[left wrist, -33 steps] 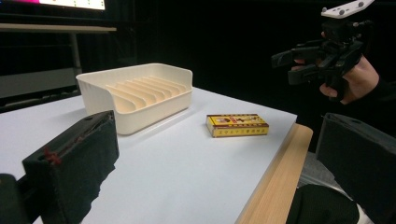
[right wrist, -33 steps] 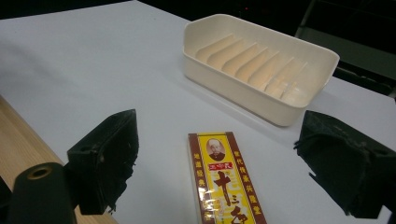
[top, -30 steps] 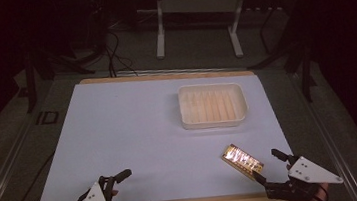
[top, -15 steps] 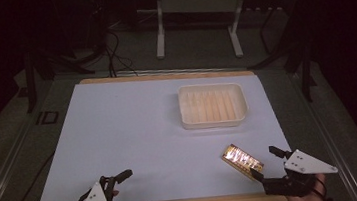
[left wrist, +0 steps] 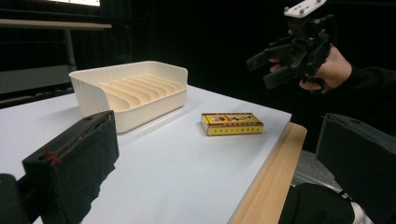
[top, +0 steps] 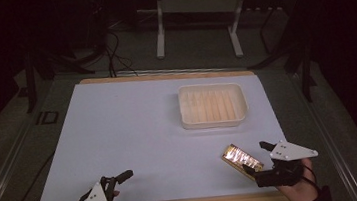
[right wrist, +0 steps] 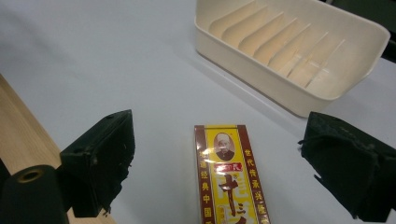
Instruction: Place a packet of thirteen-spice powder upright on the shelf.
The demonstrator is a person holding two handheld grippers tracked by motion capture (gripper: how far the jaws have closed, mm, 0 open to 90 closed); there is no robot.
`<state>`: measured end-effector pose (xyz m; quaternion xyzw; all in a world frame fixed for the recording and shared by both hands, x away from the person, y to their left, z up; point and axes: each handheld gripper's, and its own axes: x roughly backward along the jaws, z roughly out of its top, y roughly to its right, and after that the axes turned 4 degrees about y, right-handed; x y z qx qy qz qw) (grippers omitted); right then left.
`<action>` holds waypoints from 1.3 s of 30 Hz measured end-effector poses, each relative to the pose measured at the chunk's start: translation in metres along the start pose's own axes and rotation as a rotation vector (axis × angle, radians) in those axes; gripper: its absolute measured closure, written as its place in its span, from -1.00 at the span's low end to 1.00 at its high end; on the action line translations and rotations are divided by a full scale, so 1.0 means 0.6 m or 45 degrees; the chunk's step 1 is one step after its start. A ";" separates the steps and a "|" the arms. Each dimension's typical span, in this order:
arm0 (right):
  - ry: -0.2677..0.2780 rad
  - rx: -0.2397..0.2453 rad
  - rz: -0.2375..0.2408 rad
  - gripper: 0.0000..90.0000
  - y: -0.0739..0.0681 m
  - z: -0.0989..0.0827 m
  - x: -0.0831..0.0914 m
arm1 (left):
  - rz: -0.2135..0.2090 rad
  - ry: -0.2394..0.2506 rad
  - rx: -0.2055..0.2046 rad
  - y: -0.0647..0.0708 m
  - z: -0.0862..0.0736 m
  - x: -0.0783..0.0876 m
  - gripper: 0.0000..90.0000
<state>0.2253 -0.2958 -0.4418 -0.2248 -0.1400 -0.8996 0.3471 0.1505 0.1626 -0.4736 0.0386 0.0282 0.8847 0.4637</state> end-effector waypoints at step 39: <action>-0.412 0.023 0.092 -0.73 0.045 -0.039 -0.146 | -0.019 -0.006 0.009 -0.002 -0.001 0.000 -1.00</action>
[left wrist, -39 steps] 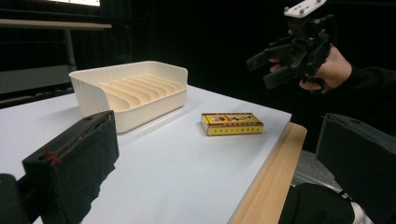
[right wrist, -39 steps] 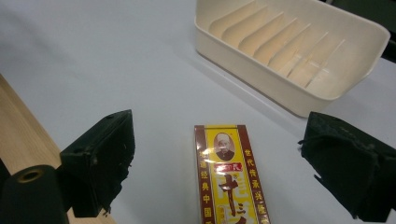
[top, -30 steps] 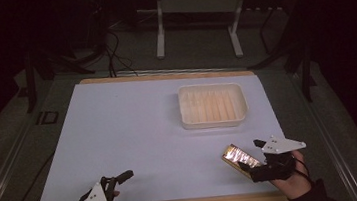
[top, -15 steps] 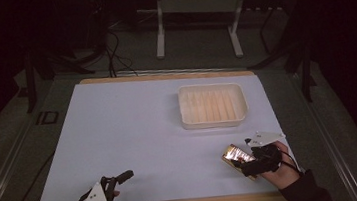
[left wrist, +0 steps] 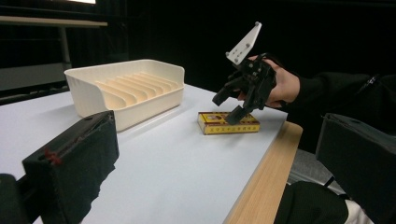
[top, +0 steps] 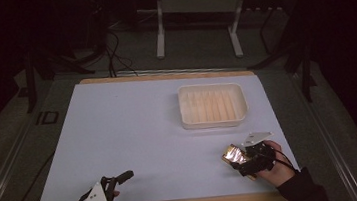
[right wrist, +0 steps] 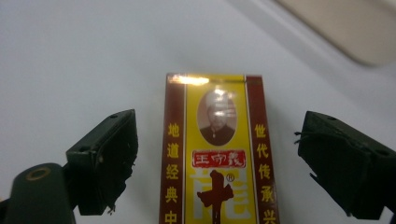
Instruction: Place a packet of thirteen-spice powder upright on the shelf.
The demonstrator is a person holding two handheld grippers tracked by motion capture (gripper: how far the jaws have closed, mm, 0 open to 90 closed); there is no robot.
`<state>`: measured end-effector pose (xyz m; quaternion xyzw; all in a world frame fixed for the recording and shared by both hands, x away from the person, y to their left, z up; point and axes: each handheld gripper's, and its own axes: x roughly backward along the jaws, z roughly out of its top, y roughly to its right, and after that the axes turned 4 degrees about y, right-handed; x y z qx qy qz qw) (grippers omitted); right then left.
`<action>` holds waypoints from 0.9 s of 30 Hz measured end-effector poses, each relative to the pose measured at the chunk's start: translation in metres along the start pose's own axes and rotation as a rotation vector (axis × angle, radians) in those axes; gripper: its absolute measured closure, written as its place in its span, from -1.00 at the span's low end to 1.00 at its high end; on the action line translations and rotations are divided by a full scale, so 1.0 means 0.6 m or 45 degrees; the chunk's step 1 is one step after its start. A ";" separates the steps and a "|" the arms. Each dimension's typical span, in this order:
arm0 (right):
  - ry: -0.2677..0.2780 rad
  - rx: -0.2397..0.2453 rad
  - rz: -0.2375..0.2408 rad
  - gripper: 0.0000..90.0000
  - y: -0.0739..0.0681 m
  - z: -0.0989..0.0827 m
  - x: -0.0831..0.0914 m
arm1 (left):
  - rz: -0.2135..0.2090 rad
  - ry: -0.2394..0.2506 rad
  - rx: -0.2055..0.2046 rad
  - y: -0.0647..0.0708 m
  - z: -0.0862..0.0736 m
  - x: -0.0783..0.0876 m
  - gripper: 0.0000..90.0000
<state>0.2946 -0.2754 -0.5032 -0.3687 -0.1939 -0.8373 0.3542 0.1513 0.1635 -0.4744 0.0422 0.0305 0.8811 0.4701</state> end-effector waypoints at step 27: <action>-0.154 -0.017 0.045 -0.30 0.008 -0.002 -0.035 | -0.013 -0.019 -0.002 -0.001 -0.002 -0.001 -1.00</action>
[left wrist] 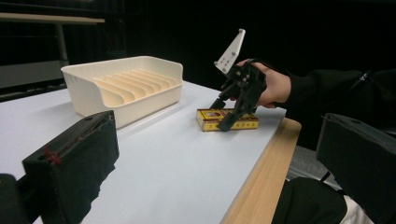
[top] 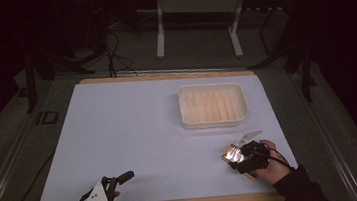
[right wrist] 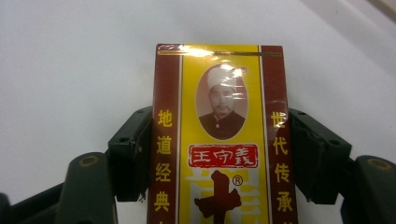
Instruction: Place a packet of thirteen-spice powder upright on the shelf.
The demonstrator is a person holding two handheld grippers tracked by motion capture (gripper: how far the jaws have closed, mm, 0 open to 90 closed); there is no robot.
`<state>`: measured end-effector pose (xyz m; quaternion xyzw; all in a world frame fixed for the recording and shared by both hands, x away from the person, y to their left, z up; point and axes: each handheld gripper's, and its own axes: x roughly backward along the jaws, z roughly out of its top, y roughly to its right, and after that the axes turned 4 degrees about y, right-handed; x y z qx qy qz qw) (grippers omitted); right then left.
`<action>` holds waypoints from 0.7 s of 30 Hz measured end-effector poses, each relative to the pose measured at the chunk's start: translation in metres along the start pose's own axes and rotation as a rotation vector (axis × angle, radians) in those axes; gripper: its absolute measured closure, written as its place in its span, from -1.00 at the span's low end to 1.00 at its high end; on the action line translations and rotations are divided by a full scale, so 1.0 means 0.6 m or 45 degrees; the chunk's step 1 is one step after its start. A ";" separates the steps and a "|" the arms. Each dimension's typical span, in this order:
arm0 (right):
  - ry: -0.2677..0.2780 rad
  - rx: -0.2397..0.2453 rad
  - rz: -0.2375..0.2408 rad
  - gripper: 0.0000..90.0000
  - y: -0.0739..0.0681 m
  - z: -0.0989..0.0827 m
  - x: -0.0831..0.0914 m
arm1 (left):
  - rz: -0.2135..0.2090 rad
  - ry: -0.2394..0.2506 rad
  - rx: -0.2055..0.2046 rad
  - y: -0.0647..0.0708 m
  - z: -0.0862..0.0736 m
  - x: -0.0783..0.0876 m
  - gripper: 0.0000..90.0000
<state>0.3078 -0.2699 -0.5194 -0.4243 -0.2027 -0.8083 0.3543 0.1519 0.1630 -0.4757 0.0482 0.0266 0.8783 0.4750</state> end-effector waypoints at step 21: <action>0.327 0.036 -0.026 -0.28 -0.009 0.045 0.084 | 0.045 -0.046 0.034 -0.006 0.004 -0.007 -1.00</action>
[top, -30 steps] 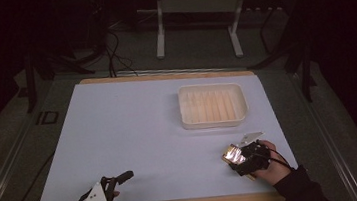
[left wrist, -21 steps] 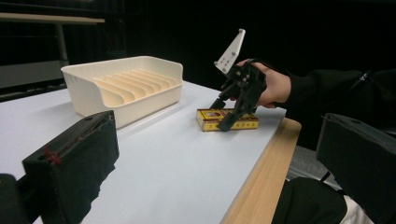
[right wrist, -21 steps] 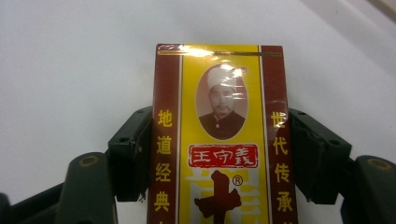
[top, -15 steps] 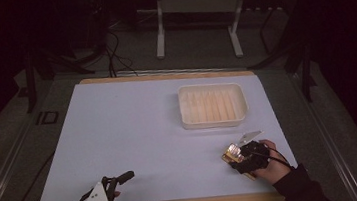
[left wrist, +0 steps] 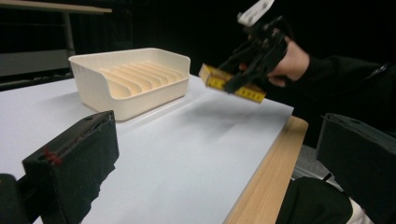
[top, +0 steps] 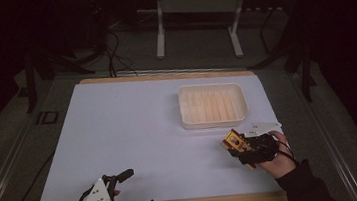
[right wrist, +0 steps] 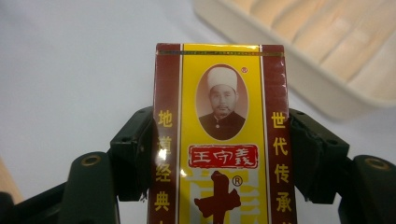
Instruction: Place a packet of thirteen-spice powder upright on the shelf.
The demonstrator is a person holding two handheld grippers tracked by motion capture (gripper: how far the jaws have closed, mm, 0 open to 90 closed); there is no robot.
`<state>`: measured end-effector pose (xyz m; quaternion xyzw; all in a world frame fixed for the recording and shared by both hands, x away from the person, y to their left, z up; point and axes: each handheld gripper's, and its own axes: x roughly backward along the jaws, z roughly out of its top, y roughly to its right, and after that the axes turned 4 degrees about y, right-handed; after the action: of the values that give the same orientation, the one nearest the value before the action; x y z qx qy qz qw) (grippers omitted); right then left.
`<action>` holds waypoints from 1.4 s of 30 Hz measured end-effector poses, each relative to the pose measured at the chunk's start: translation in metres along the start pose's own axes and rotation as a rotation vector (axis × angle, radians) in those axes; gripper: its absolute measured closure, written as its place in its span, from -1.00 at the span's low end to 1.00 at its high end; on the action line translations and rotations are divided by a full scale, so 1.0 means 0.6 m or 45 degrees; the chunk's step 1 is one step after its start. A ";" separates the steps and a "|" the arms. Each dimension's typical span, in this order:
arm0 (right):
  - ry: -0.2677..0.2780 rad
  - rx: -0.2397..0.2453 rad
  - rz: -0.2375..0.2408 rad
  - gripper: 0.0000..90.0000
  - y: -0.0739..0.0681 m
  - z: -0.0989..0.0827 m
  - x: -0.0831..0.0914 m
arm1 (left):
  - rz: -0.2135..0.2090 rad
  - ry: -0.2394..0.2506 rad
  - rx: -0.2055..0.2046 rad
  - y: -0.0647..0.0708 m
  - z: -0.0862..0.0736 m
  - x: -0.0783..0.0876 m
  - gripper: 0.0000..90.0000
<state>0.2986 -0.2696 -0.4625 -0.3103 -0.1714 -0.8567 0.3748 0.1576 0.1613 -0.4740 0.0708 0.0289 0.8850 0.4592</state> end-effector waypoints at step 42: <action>0.687 0.100 0.061 -0.28 -0.078 0.061 0.072 | -0.080 -0.091 0.007 0.028 0.168 -0.214 -1.00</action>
<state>0.2558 -0.2427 -0.4096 -0.0601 -0.0912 -0.8919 0.4389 0.2322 0.0450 -0.3850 0.1027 0.0170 0.8669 0.4874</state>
